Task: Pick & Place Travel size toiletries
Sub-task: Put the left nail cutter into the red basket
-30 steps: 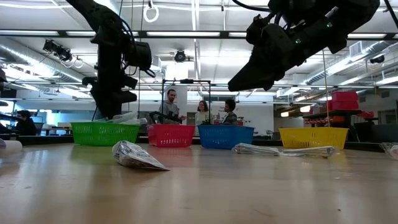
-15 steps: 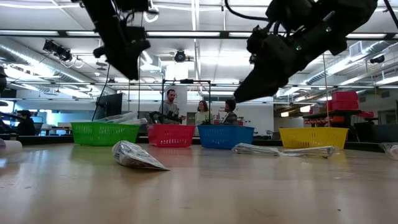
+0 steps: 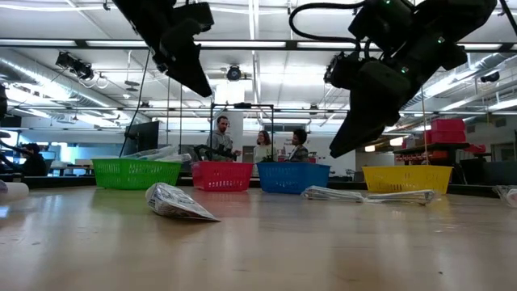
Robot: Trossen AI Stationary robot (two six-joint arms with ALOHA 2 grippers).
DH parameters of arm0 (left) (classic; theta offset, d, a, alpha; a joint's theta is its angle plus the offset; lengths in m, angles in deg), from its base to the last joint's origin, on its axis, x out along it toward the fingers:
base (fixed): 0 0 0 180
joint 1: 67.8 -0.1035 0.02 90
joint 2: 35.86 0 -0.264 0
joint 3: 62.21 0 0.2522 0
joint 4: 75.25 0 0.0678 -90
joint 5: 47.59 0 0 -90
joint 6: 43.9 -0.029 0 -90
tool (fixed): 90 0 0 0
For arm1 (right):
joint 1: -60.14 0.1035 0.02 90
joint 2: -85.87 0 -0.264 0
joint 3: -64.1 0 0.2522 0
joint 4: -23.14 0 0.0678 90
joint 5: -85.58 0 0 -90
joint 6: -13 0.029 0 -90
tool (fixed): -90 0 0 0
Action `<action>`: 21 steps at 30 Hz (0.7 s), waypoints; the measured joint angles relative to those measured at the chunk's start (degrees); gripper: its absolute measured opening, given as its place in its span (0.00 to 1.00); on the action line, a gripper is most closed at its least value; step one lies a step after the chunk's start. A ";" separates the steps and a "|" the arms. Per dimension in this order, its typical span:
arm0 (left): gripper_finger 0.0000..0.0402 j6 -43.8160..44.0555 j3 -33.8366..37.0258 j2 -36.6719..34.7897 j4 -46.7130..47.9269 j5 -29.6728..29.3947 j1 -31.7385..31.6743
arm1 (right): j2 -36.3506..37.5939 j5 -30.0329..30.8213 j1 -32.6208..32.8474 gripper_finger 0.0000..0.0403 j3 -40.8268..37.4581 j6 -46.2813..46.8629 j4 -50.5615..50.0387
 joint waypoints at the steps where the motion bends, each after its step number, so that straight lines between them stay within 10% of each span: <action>1: 0.27 -0.83 0.00 0.69 -1.00 1.26 0.51 | 0.00 0.05 0.18 0.48 0.00 0.12 0.05; 21: 0.27 -3.59 0.02 11.82 -16.39 9.08 4.93 | -15.42 4.56 1.42 0.45 0.15 -1.52 8.40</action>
